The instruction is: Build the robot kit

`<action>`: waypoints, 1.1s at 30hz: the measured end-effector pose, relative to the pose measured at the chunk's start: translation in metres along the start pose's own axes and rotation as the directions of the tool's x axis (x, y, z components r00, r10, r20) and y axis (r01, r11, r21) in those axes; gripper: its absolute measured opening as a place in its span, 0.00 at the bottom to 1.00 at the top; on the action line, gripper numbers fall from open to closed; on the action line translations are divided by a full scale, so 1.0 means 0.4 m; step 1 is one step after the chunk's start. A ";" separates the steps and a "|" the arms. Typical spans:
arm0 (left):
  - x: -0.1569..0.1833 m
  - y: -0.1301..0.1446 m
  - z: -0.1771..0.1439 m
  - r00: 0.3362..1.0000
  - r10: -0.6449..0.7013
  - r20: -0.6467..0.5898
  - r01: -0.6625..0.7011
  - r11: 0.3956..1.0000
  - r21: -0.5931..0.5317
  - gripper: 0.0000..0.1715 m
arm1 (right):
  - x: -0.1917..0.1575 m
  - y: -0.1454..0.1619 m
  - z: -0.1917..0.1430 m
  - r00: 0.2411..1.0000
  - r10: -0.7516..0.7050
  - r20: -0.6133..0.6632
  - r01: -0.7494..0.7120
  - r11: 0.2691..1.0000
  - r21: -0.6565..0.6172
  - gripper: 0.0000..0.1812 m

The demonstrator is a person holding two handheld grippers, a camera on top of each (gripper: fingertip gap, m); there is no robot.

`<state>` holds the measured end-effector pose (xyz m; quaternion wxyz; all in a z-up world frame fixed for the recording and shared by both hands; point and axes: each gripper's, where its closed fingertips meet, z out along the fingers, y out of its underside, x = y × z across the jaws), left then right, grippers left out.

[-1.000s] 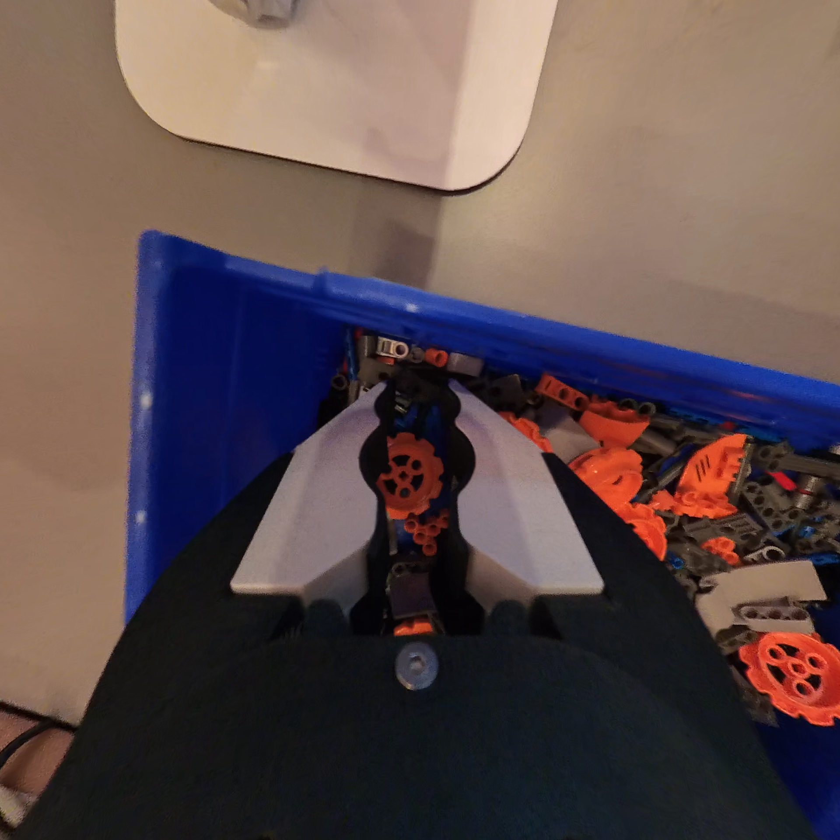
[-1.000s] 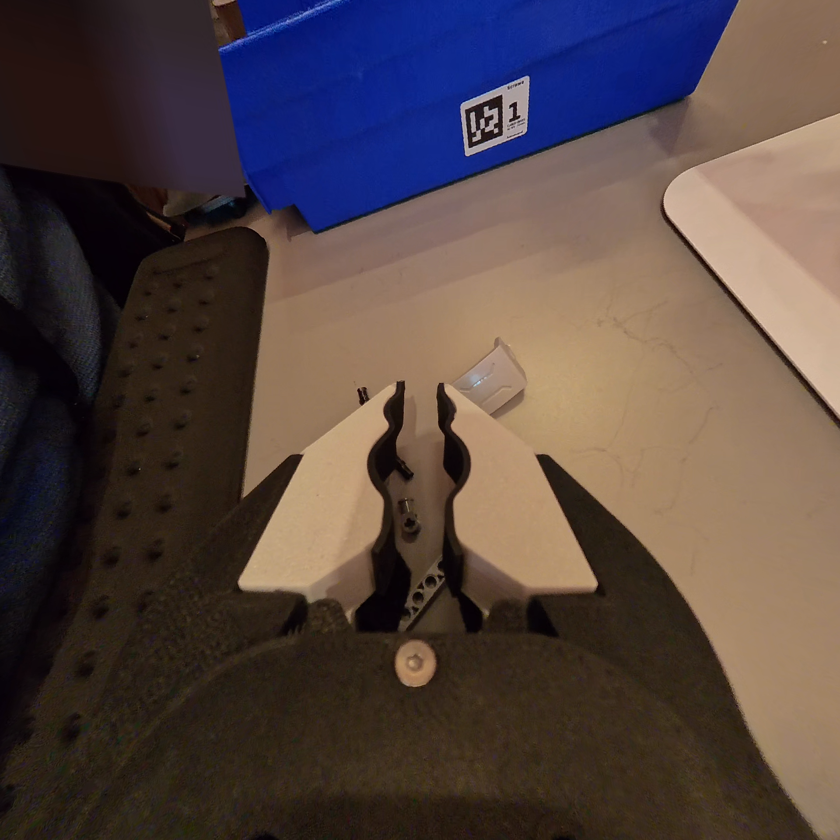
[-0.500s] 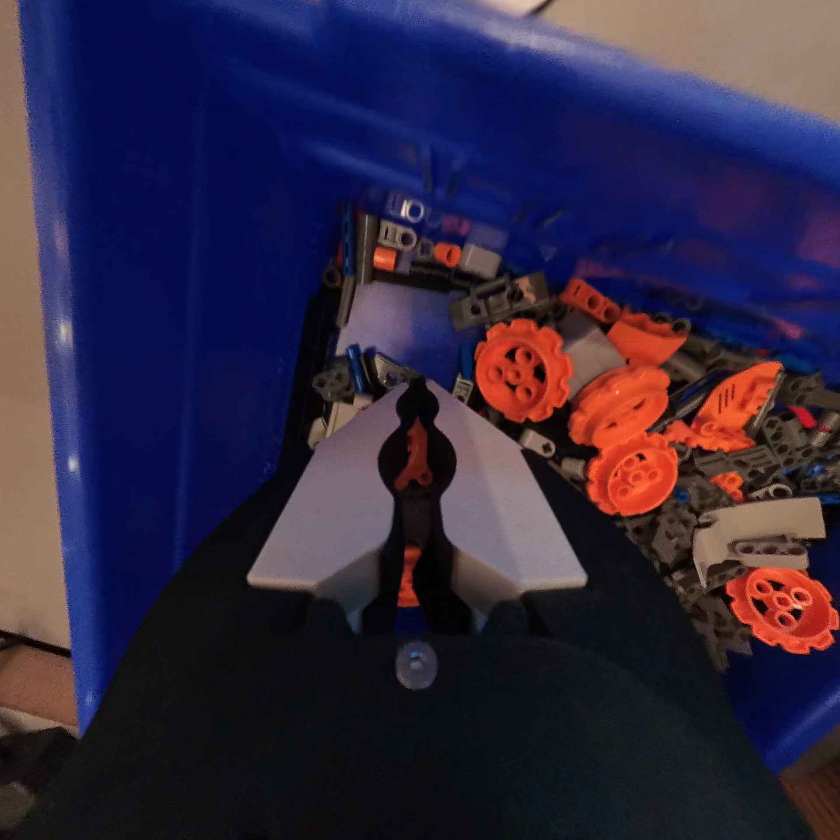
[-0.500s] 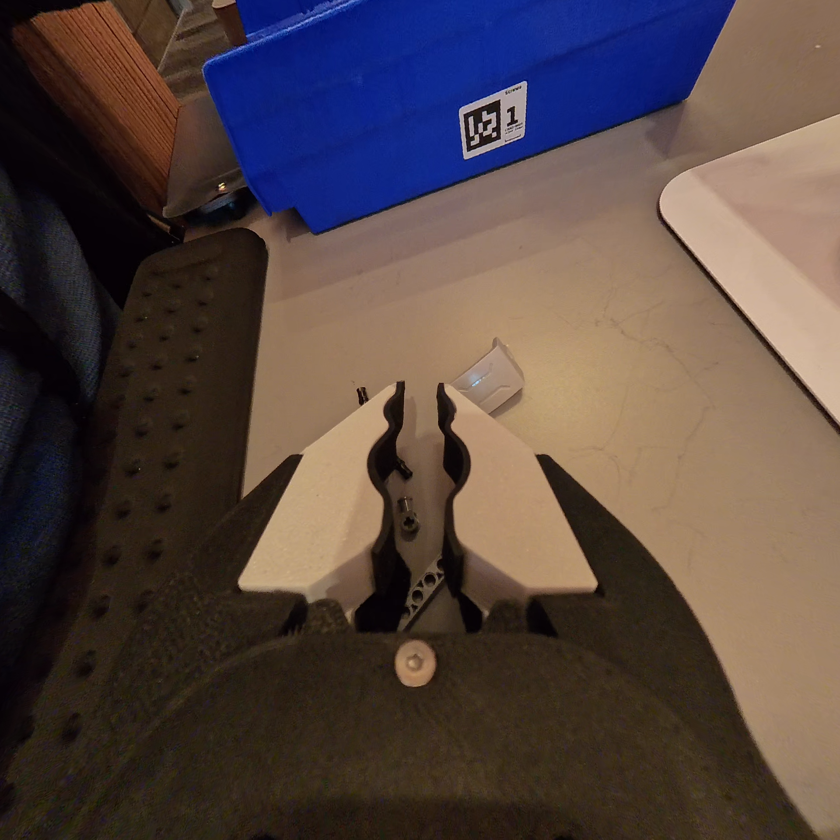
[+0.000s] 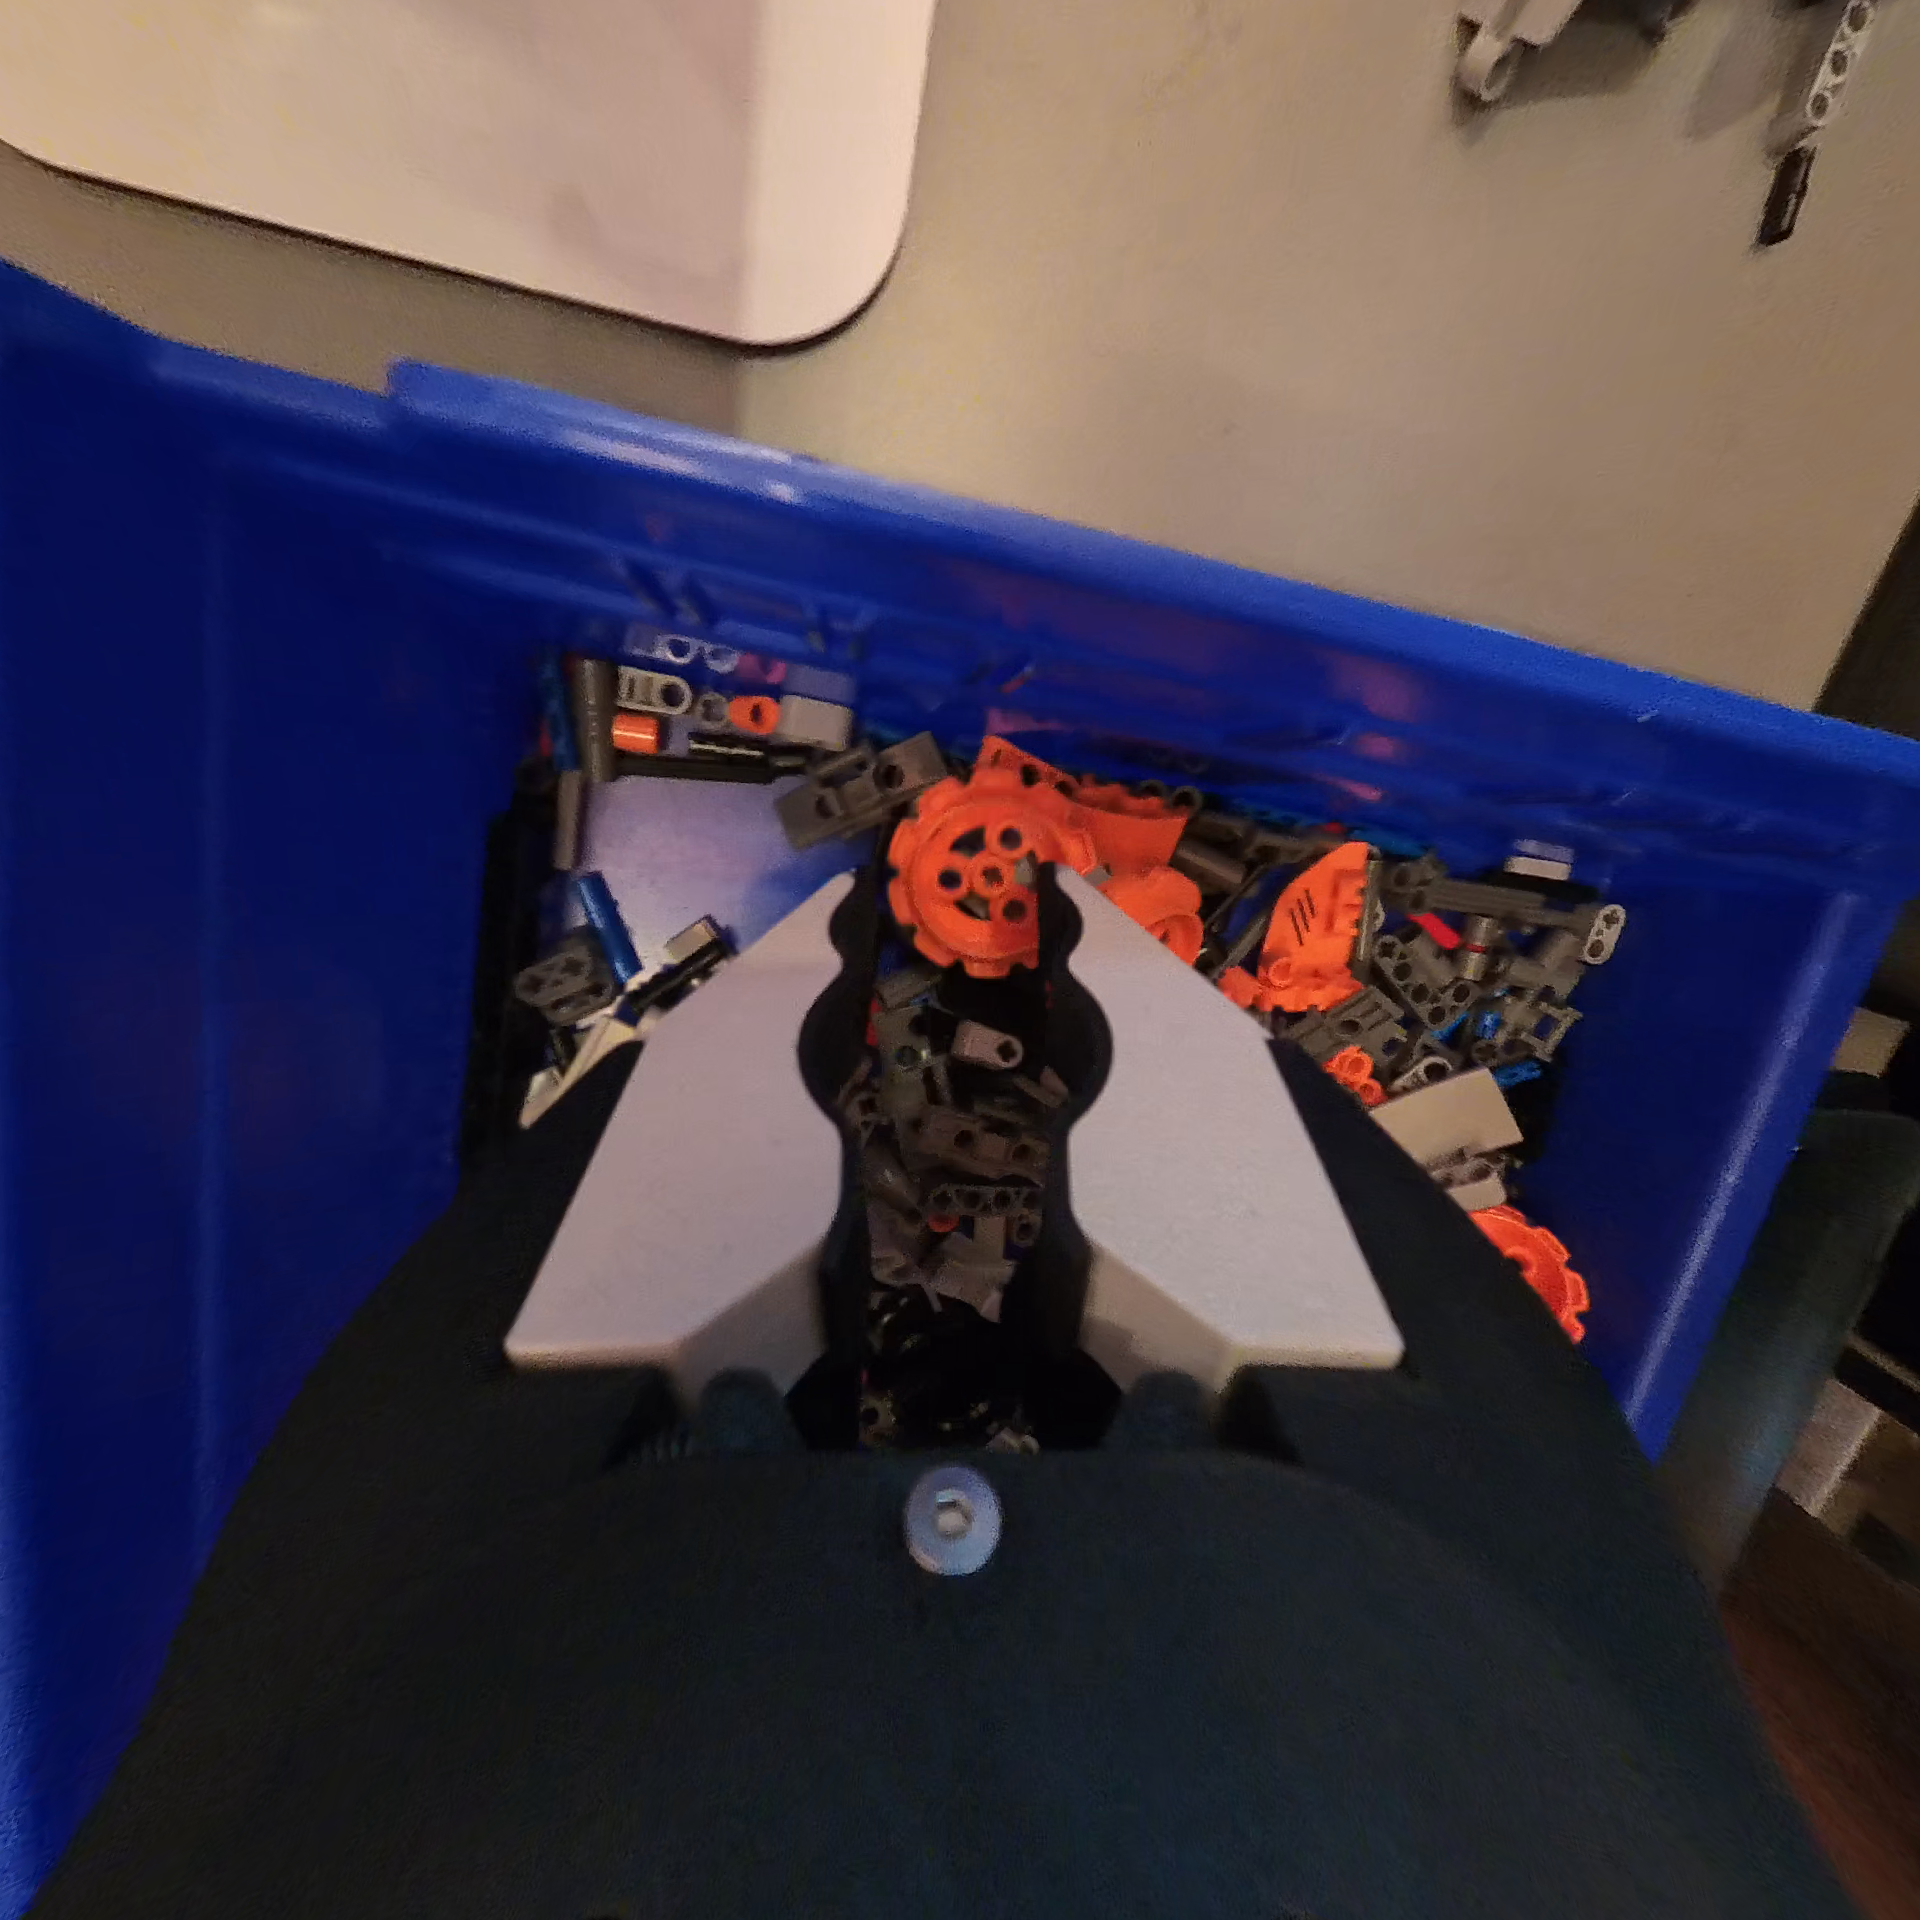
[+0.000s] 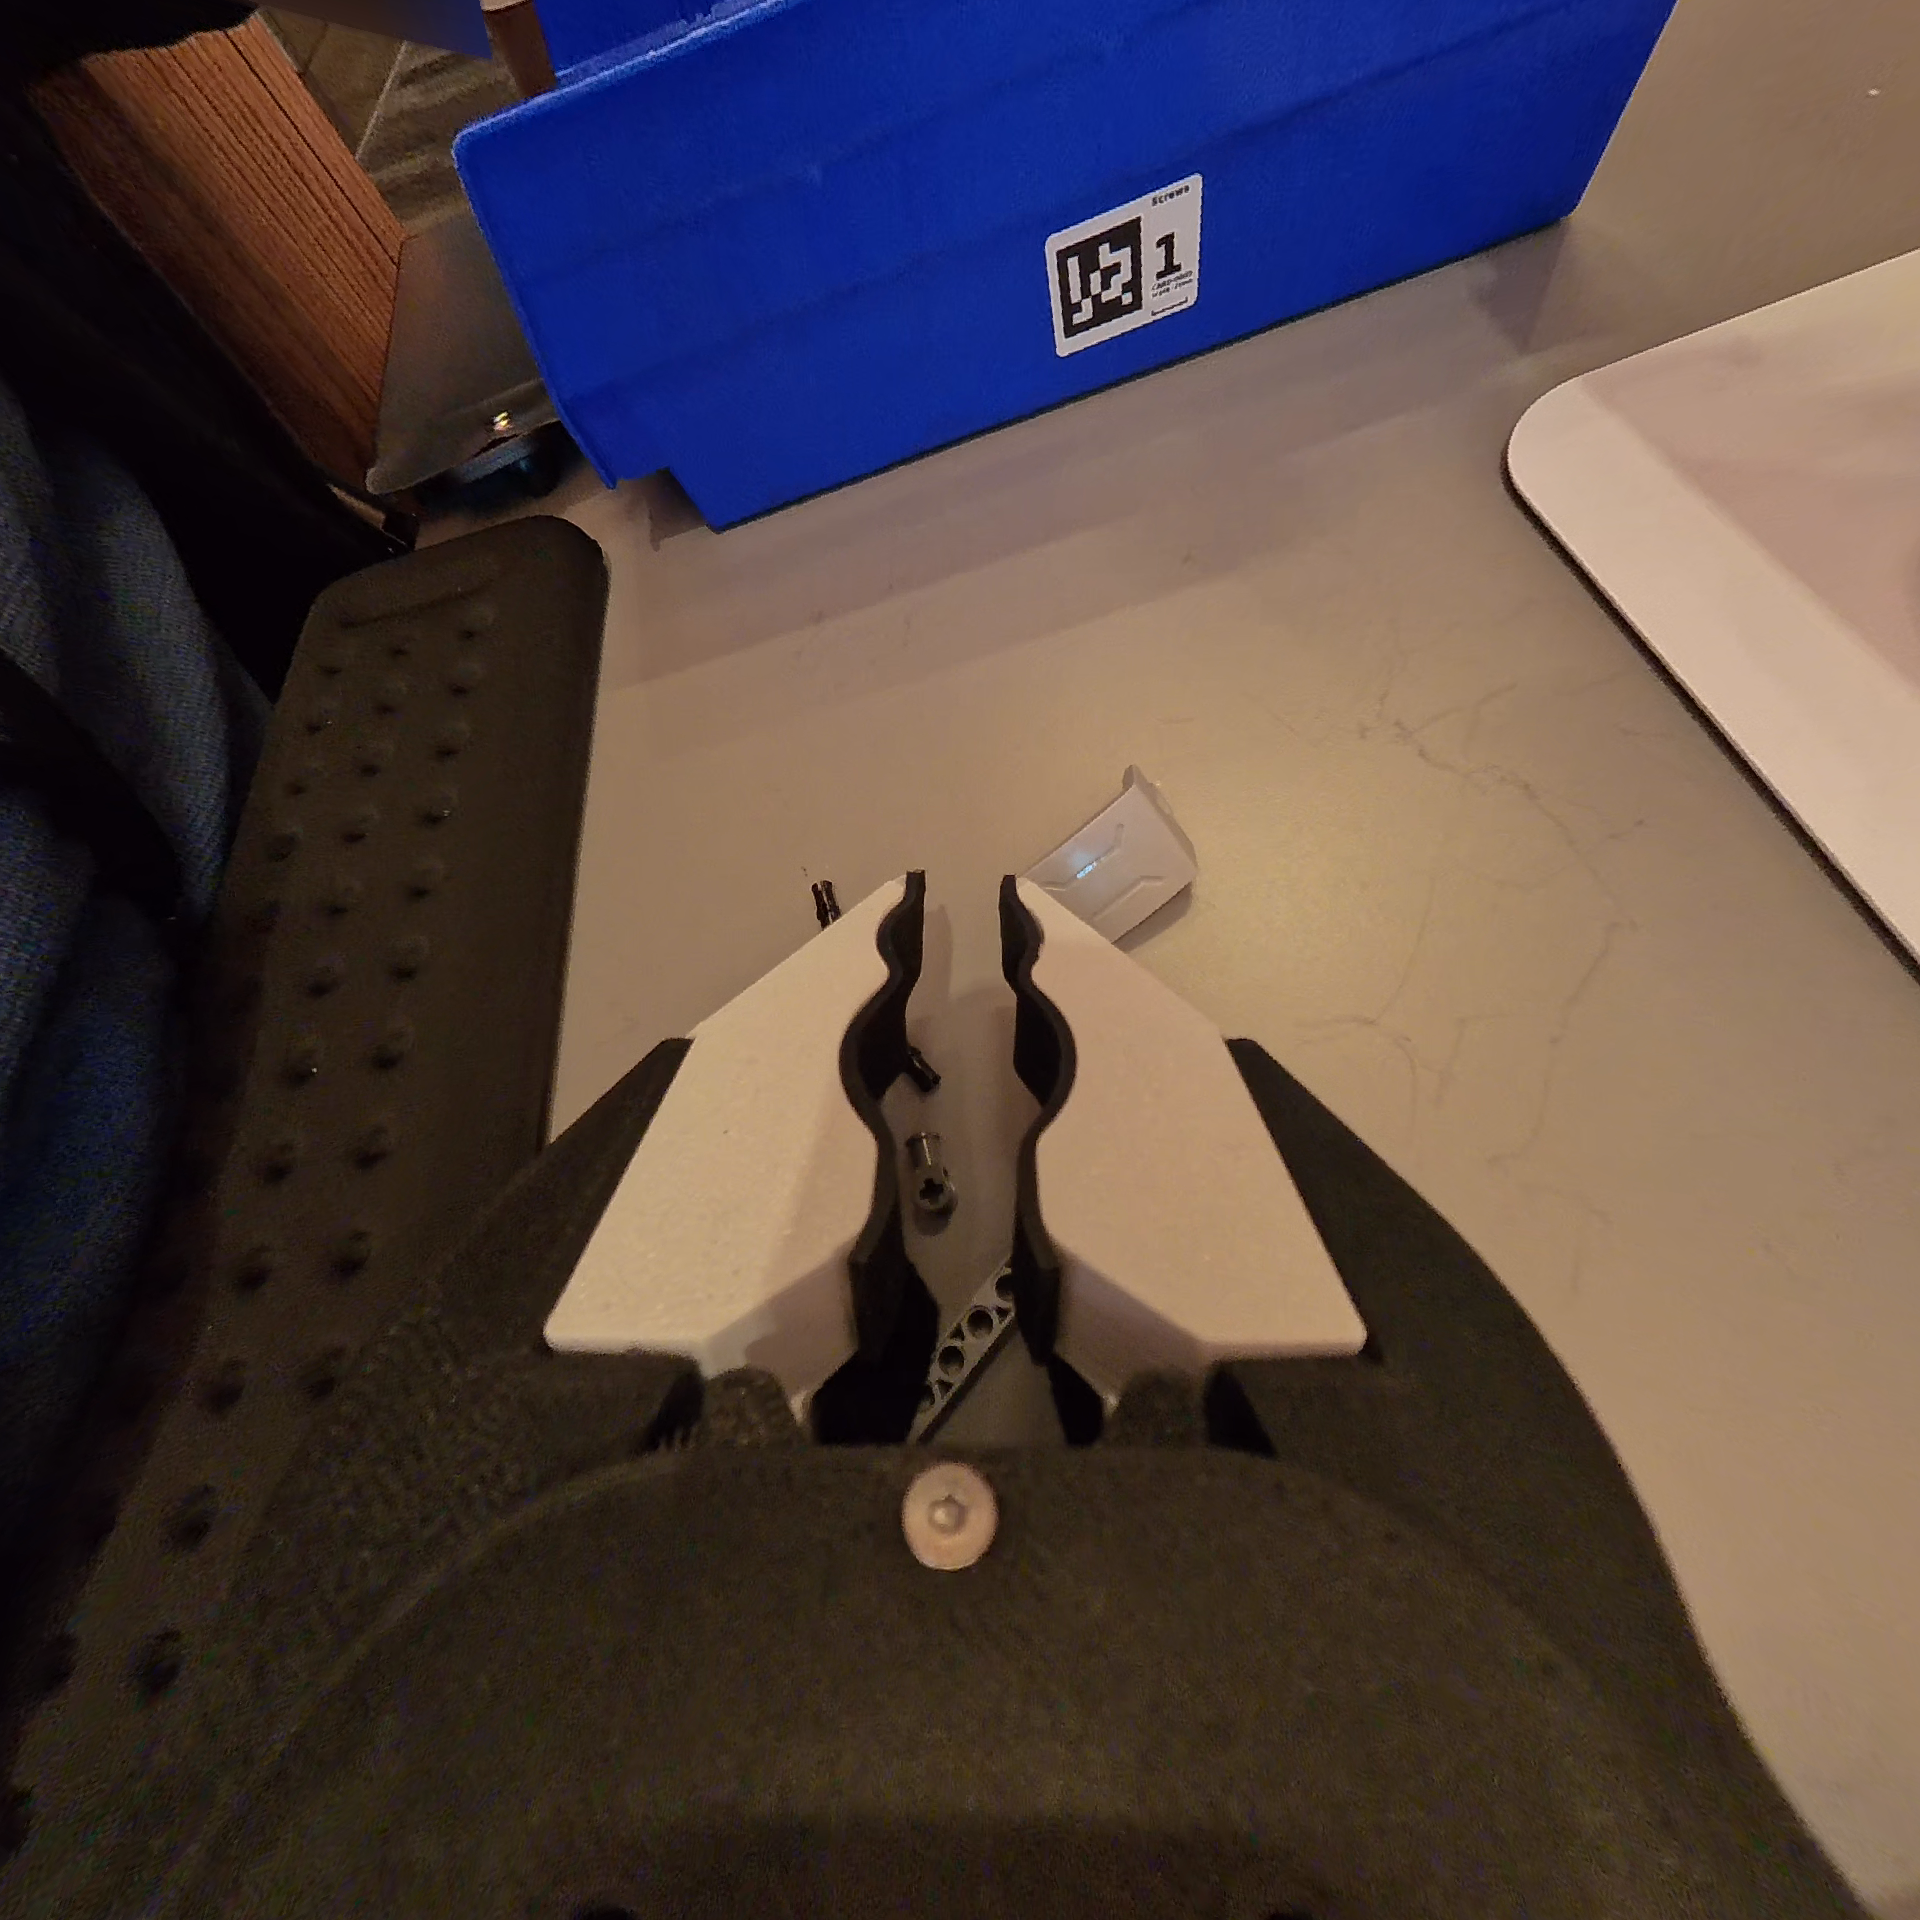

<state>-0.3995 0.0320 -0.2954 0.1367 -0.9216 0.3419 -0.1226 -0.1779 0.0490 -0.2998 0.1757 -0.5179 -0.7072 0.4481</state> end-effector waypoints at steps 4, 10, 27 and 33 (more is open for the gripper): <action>0.026 0.020 0.020 0.997 -0.029 -0.078 0.026 0.999 -0.036 0.18 | -0.001 -0.001 -0.001 1.000 -0.002 0.000 0.002 1.000 0.002 0.06; 0.052 0.034 0.017 0.991 -0.045 -0.127 0.041 0.999 -0.031 0.14 | -0.001 -0.002 -0.002 1.000 -0.002 0.000 0.002 1.000 0.003 0.06; 0.110 0.188 -0.011 0.990 -0.042 -0.136 0.003 0.963 -0.270 0.14 | -0.002 -0.005 -0.005 1.000 -0.005 -0.001 0.005 1.000 0.007 0.06; 0.068 0.198 -0.046 0.997 -0.048 -0.054 0.033 0.967 -0.251 0.16 | -0.003 -0.005 -0.004 1.000 -0.007 0.001 0.007 1.000 0.007 0.06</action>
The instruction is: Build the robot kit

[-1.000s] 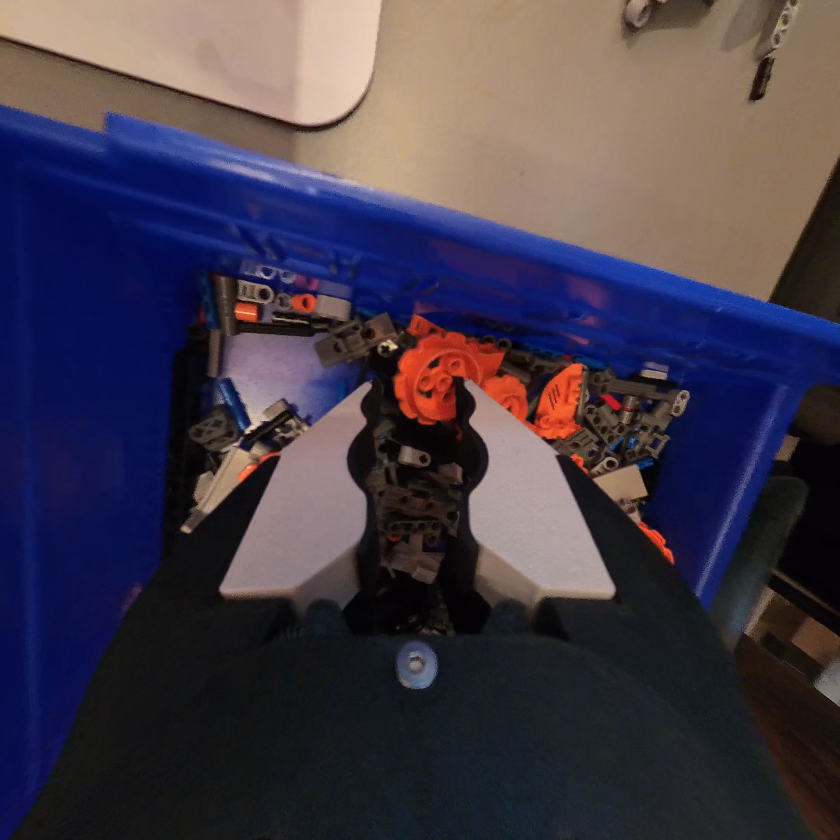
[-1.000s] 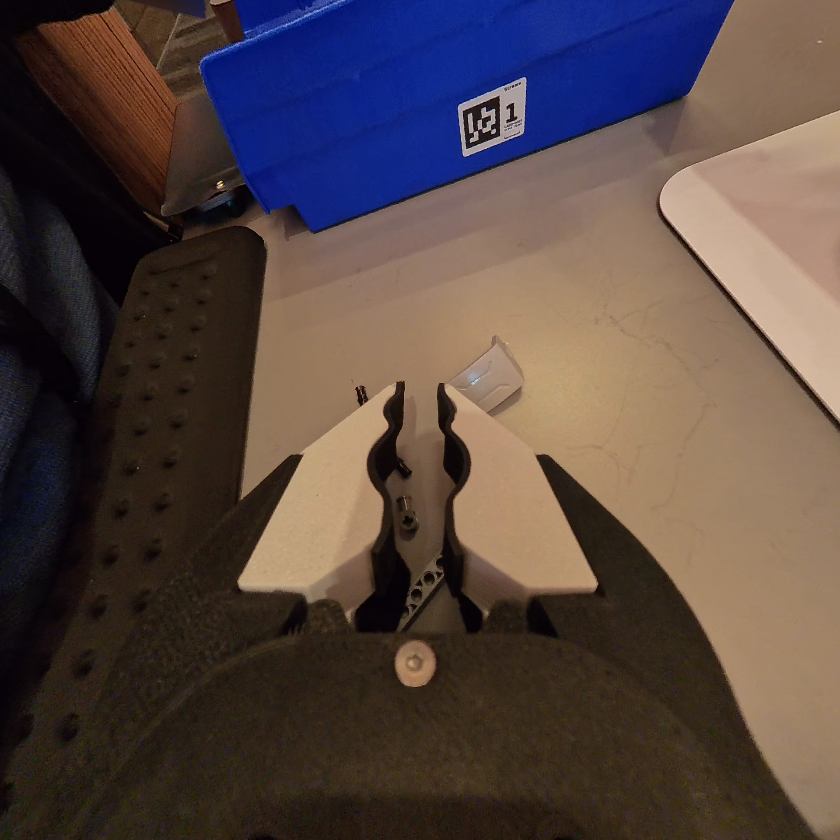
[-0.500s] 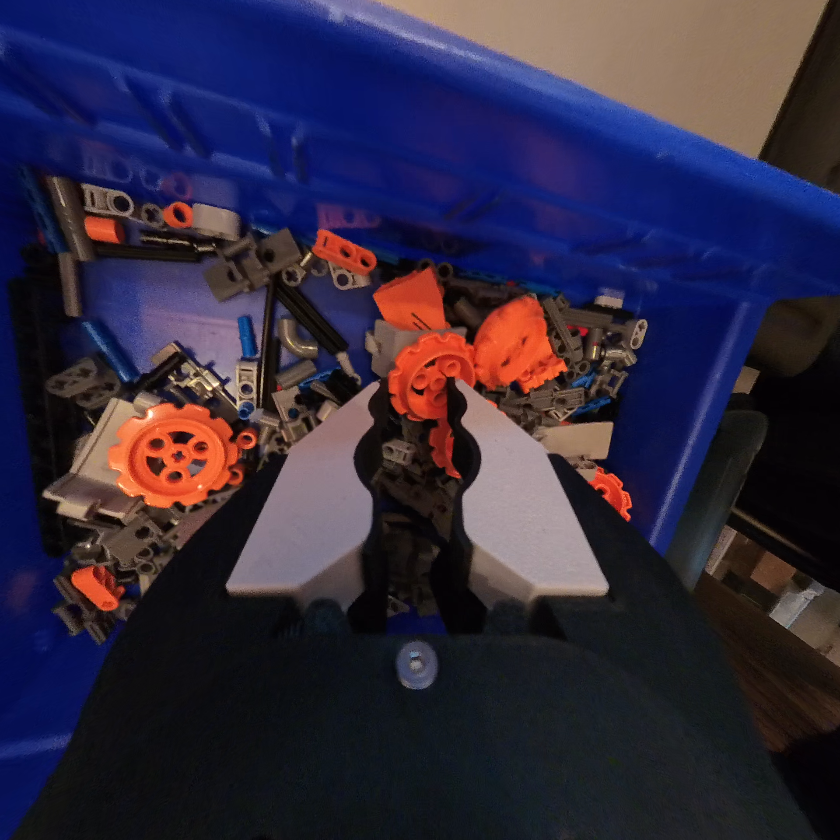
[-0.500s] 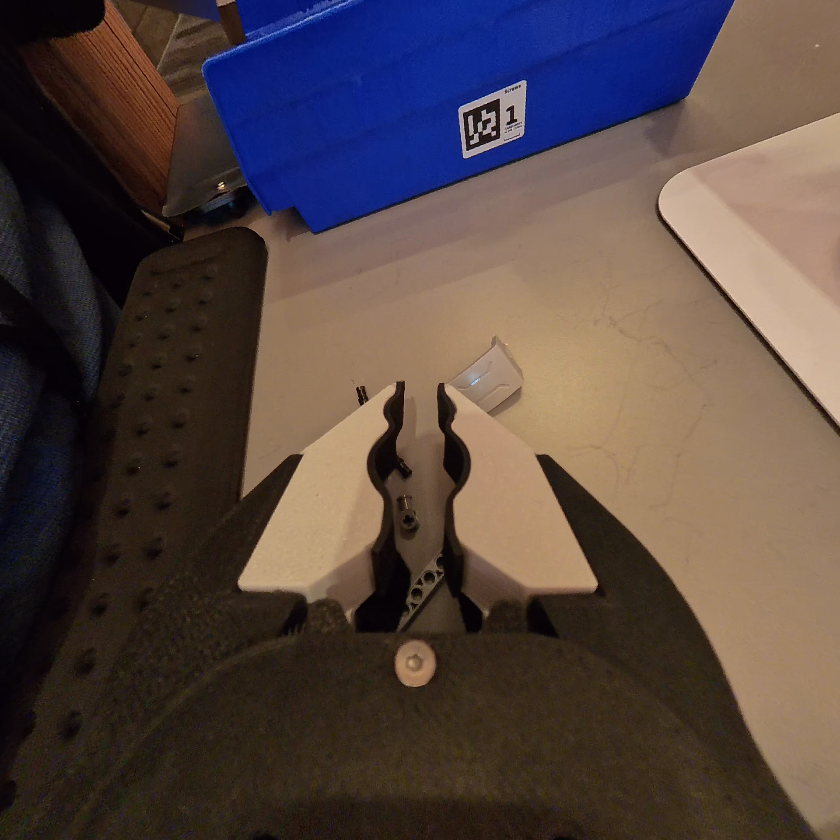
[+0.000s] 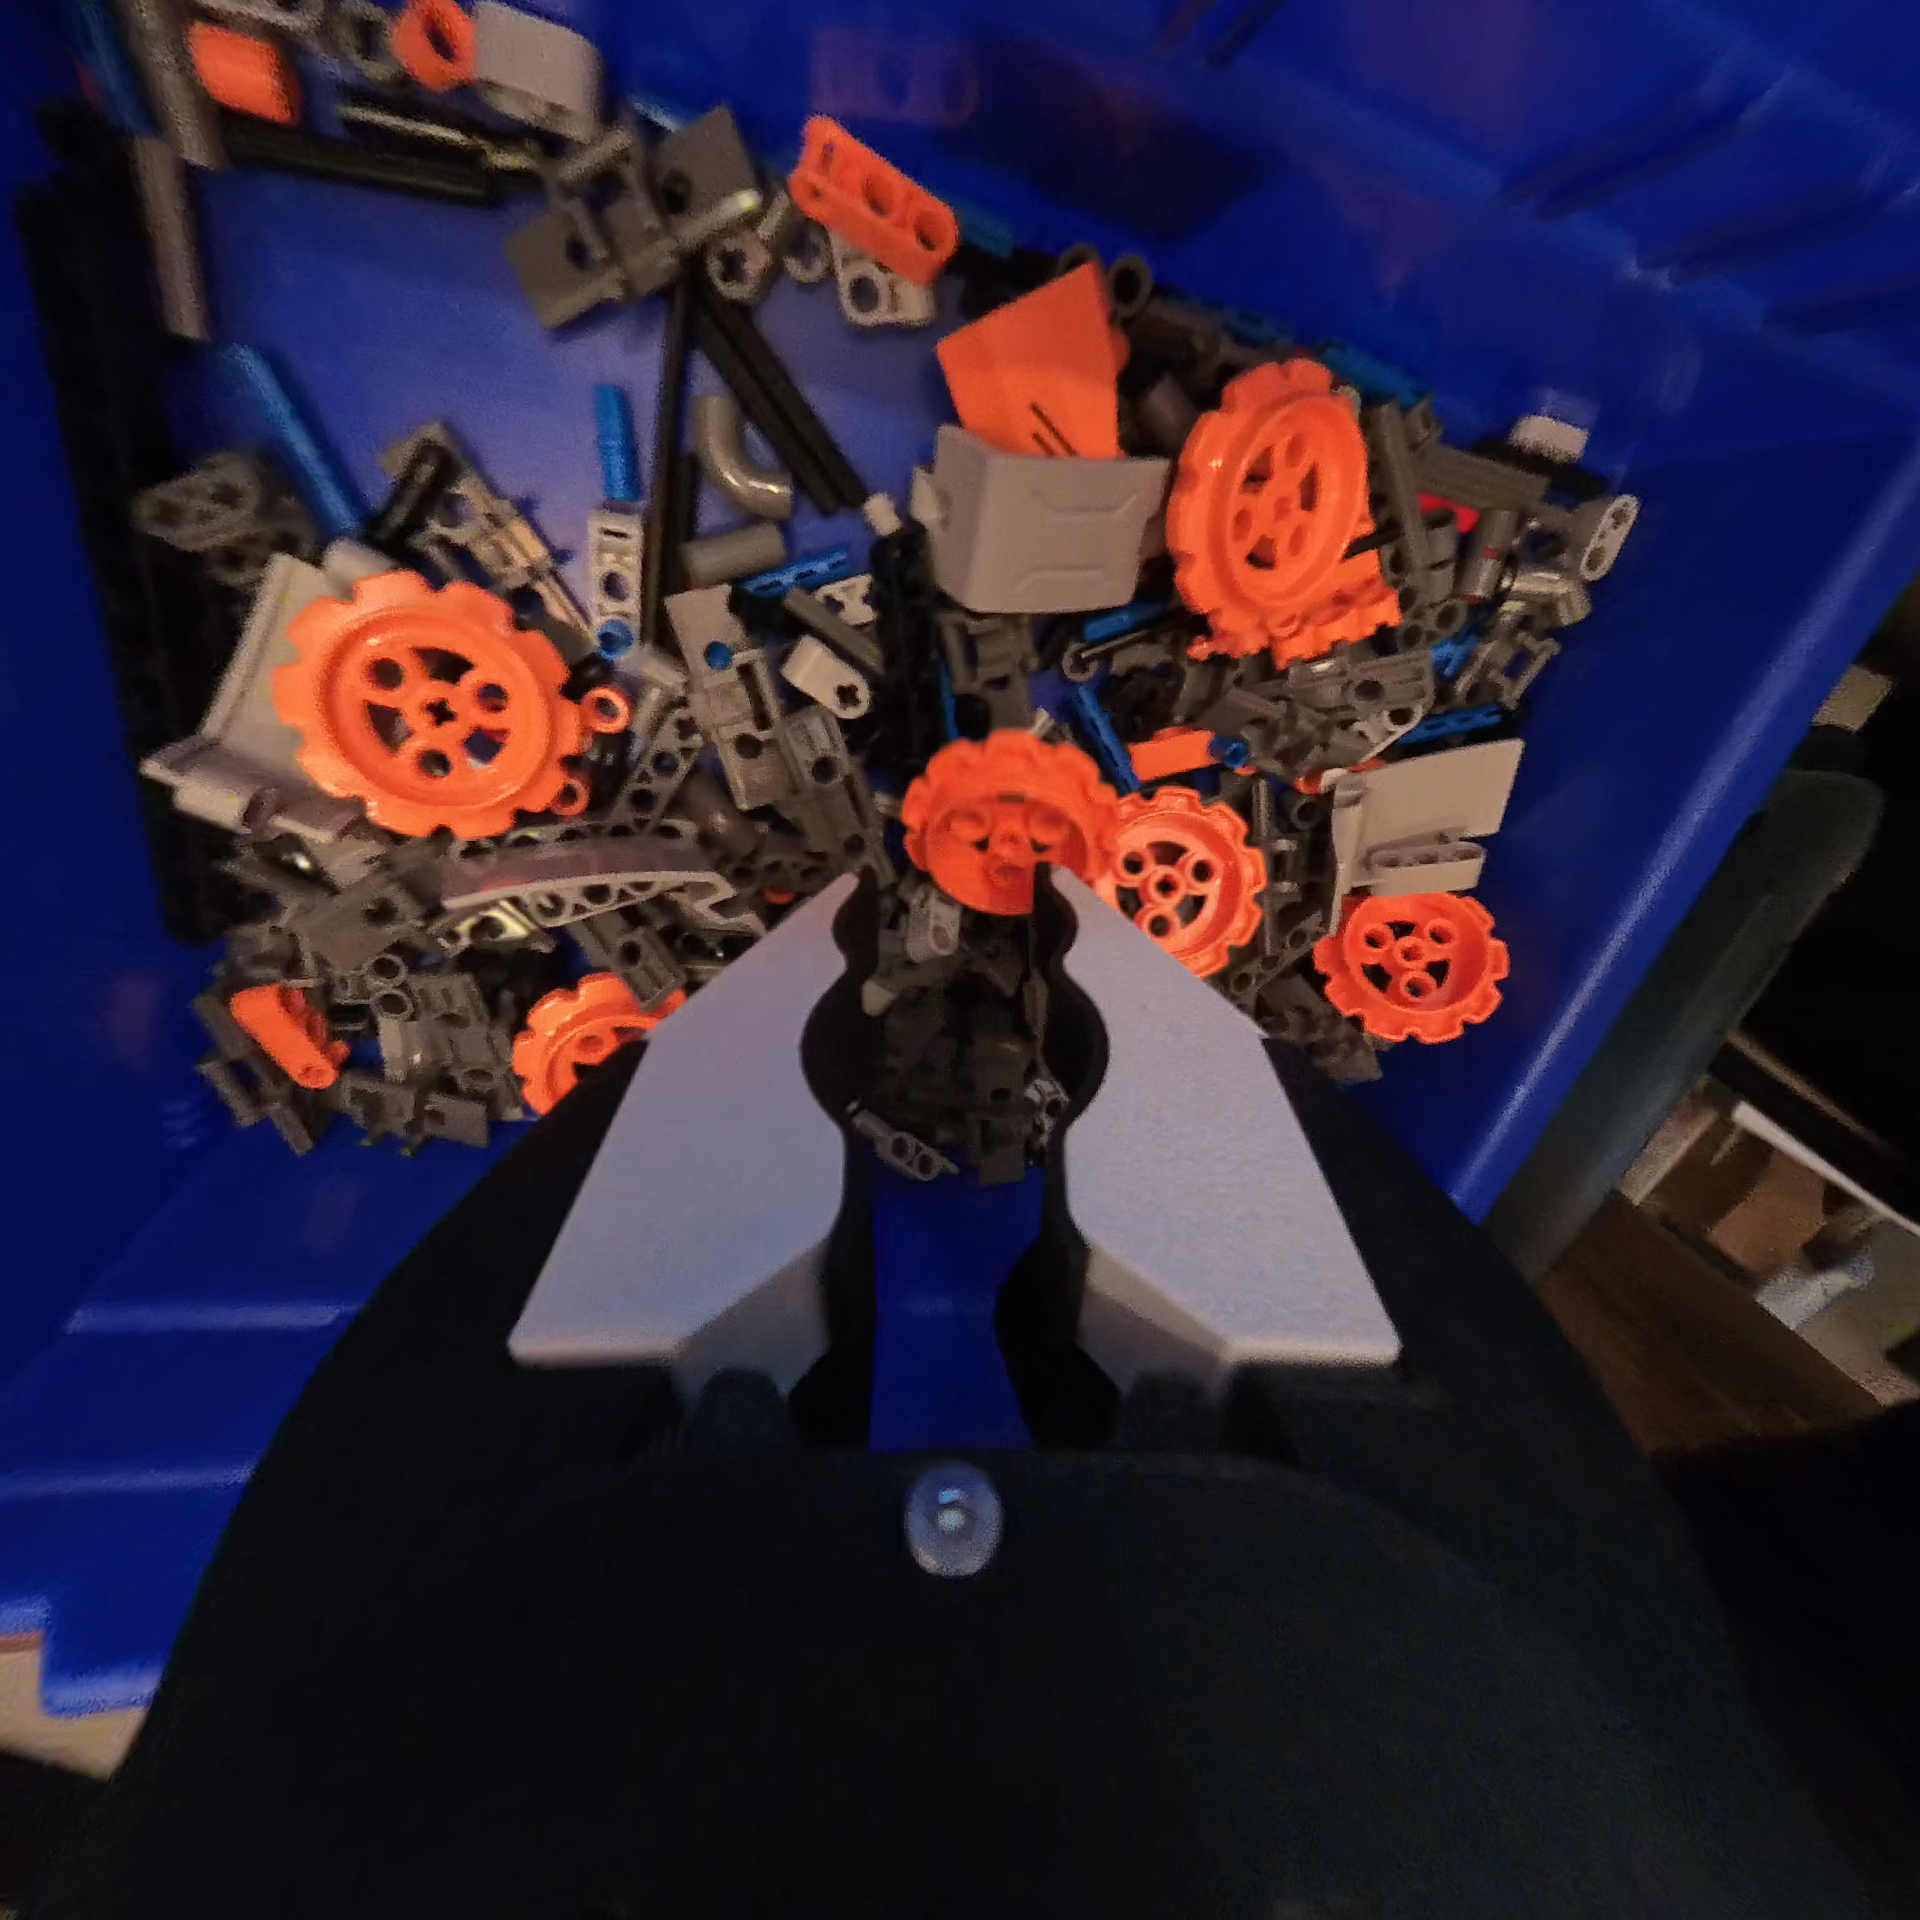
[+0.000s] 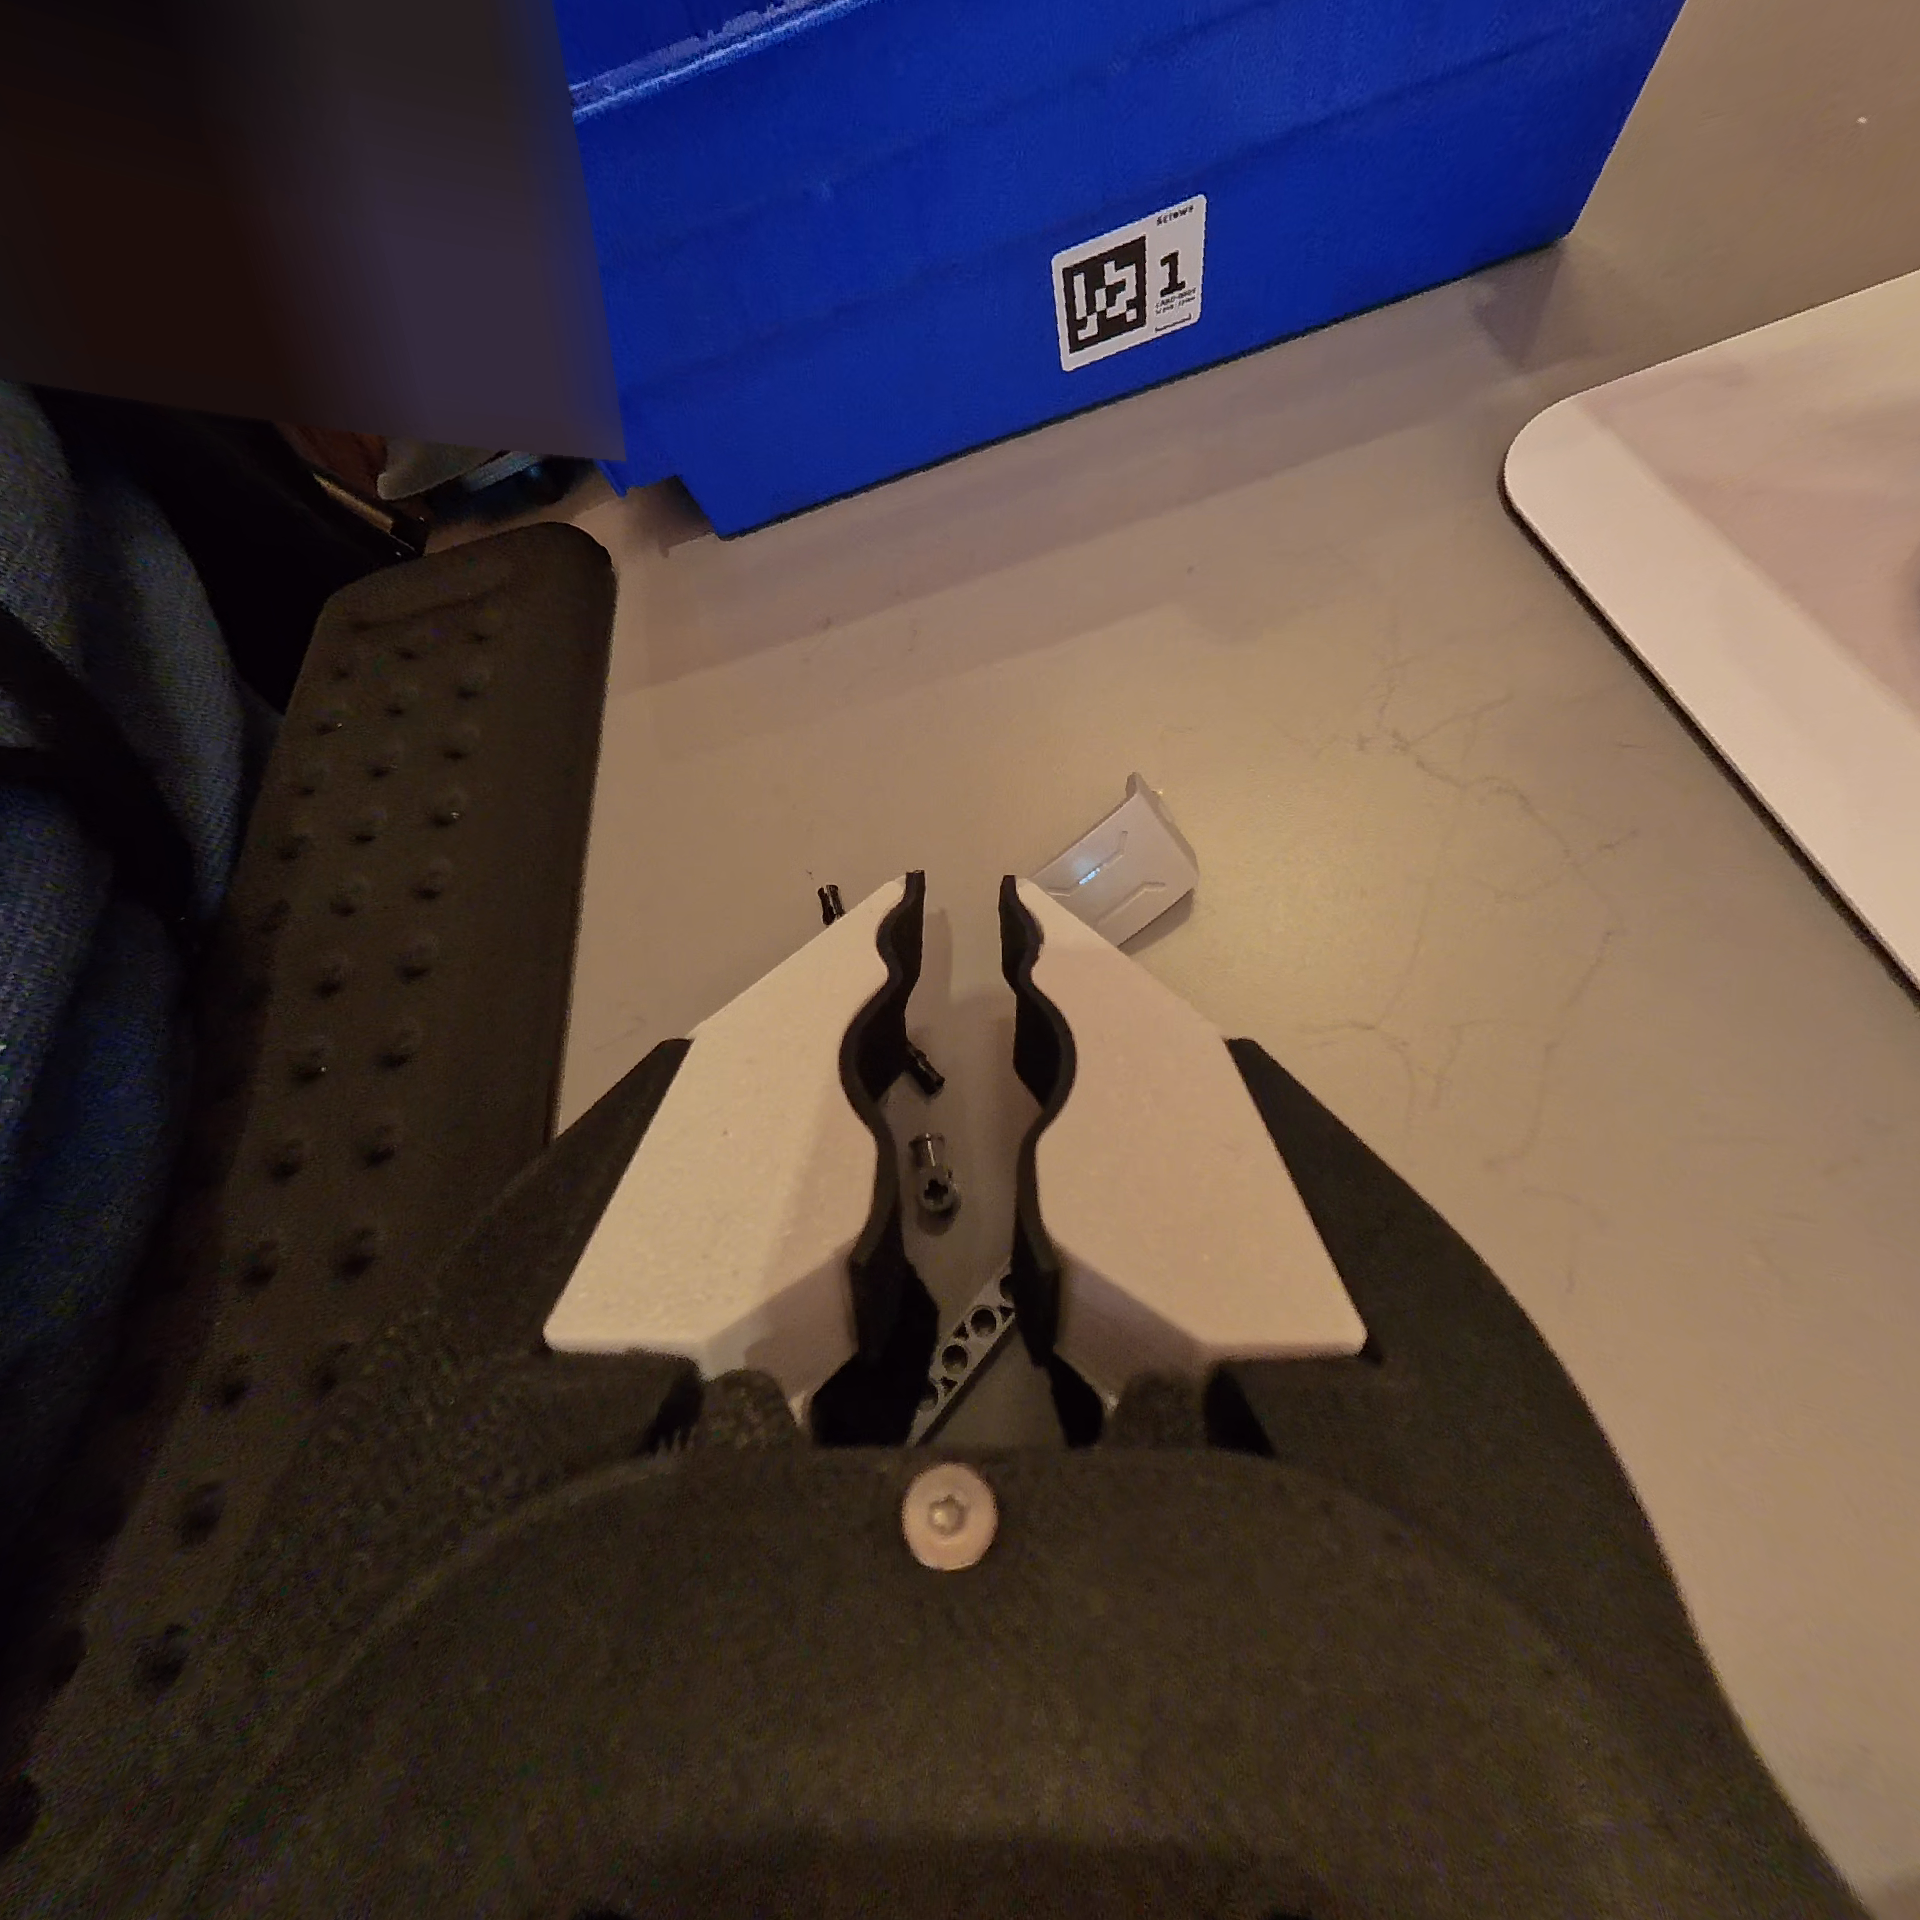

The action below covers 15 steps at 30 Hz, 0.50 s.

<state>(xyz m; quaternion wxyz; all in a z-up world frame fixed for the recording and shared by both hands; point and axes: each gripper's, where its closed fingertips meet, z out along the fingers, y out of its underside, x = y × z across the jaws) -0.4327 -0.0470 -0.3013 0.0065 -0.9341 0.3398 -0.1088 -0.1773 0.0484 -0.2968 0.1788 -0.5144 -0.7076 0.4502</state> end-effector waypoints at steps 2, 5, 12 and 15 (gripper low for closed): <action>-0.006 -0.016 -0.019 1.000 -0.007 0.003 0.007 0.999 0.043 0.19 | 0.000 0.000 0.000 1.000 0.000 0.000 0.000 1.000 0.000 0.06; -0.028 -0.060 -0.034 0.999 -0.003 0.050 -0.003 0.993 0.121 0.19 | 0.000 0.000 0.000 1.000 -0.001 0.000 0.001 1.000 0.000 0.06; -0.045 -0.165 -0.003 0.985 0.092 0.144 -0.117 0.976 0.182 0.11 | -0.001 -0.001 0.000 1.000 -0.002 0.001 0.002 1.000 0.002 0.06; -0.045 -0.209 0.013 0.983 0.110 0.148 -0.142 0.965 0.222 0.09 | -0.002 -0.002 -0.001 1.000 -0.002 0.002 0.002 1.000 0.004 0.06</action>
